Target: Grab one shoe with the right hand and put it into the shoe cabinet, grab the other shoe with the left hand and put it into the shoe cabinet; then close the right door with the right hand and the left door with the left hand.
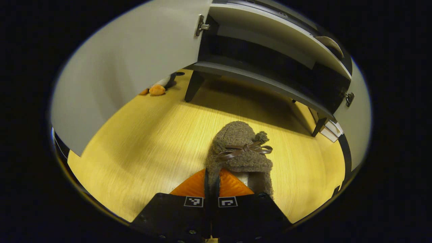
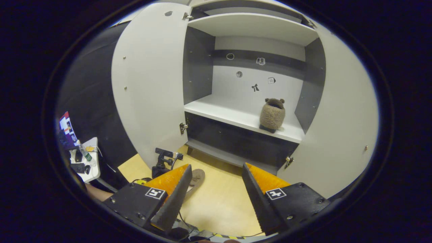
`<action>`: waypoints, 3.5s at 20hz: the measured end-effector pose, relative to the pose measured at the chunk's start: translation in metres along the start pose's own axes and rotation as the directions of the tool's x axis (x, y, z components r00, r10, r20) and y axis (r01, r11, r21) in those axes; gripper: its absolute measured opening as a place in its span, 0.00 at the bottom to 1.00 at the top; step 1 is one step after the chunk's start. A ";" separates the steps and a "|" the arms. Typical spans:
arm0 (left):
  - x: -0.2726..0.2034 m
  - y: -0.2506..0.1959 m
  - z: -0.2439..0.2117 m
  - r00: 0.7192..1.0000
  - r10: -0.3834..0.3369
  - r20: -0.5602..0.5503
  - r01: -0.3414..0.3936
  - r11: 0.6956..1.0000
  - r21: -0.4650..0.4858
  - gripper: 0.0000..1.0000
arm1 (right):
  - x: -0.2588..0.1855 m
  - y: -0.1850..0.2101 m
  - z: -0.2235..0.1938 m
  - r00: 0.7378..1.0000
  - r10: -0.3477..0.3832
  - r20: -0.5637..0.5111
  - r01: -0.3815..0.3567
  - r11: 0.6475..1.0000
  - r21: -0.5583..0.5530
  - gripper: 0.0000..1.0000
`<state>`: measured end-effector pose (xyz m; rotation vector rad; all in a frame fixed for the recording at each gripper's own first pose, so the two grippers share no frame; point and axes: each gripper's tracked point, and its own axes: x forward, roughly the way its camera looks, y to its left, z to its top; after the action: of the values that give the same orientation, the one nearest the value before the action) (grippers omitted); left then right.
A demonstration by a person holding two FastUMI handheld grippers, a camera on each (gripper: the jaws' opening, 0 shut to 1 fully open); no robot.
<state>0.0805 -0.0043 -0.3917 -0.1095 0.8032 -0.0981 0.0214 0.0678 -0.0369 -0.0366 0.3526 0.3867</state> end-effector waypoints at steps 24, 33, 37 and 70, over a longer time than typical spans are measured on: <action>-0.121 -0.080 0.383 0.953 0.069 0.296 -0.070 0.998 -0.008 0.01 | -0.048 -0.097 0.010 0.964 -0.143 0.223 0.113 0.983 0.142 0.94; -0.073 -0.091 0.407 0.969 0.082 0.232 -0.095 0.994 0.045 0.01 | -0.060 -0.115 0.006 0.950 -0.220 0.222 0.189 0.970 0.151 0.93; -0.080 -0.096 0.415 0.961 0.070 0.266 -0.083 0.996 0.038 0.27 | -0.056 -0.114 0.010 0.951 -0.212 0.226 0.178 0.971 0.161 0.93; -0.381 -0.095 0.244 0.687 -0.106 0.719 -0.057 0.978 0.199 0.94 | -0.063 -0.107 0.051 0.924 -0.207 0.322 0.183 0.978 0.105 0.93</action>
<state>-0.0109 -0.0348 0.0605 0.0443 -0.0249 -0.1505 0.0237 -0.0495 0.0298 0.0651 0.0277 0.1761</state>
